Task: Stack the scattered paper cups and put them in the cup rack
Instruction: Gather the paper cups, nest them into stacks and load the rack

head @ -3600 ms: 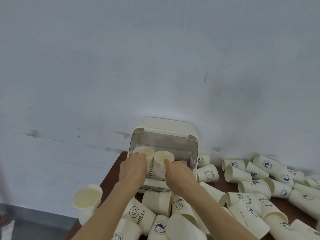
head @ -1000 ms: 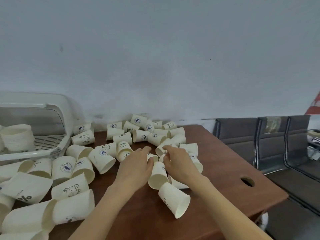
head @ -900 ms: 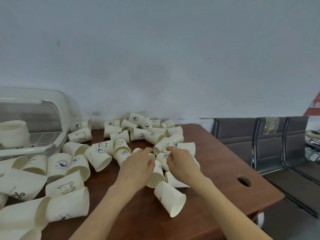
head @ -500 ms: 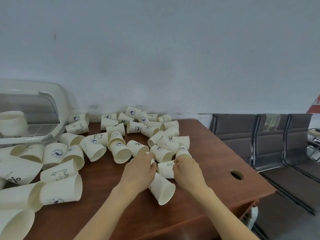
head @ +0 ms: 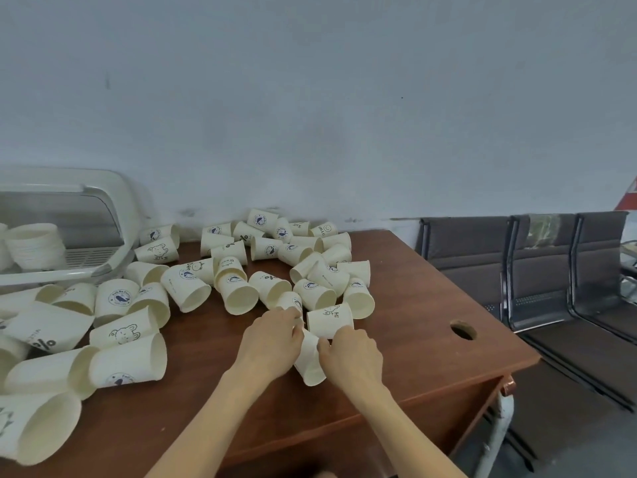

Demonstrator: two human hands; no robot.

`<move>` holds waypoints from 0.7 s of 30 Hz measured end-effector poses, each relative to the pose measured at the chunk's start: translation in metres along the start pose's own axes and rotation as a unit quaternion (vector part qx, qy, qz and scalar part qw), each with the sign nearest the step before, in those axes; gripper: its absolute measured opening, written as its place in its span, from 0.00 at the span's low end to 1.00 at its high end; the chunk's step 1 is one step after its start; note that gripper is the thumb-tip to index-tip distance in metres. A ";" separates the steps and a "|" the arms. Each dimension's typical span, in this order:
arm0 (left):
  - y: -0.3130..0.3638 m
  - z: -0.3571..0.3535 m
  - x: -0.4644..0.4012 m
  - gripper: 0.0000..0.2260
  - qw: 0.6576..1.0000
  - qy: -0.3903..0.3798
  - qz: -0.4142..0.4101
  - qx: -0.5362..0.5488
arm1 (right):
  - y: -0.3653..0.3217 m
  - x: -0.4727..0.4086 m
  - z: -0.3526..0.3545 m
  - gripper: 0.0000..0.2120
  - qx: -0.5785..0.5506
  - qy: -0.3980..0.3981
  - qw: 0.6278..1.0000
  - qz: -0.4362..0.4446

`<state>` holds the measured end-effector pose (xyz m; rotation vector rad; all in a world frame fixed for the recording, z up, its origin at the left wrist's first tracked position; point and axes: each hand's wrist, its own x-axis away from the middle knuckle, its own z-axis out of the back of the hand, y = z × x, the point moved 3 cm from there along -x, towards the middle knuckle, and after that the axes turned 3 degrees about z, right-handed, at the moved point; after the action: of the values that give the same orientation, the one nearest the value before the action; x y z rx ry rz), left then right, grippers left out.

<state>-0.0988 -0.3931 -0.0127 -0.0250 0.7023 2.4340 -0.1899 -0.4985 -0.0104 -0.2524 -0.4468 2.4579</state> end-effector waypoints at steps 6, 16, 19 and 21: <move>-0.007 0.006 0.003 0.13 1.000 0.004 0.011 -0.009 | -0.010 0.002 0.001 0.11 -0.073 -0.007 0.997 -0.014; -0.018 0.008 -0.002 0.12 0.999 0.015 0.031 -0.001 | -0.027 -0.002 0.002 0.07 -0.017 0.035 0.994 0.099; -0.019 0.006 -0.005 0.12 0.999 0.010 0.034 -0.004 | -0.029 -0.002 0.005 0.06 -0.011 0.036 0.994 0.106; -0.018 0.003 -0.009 0.12 0.999 0.003 0.032 -0.005 | -0.026 -0.002 0.008 0.08 -0.006 0.033 0.994 0.100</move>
<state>-0.0811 -0.3844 -0.0166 -0.0145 0.7049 2.4984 -0.1764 -0.4824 0.0070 -0.4000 -0.4250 2.6334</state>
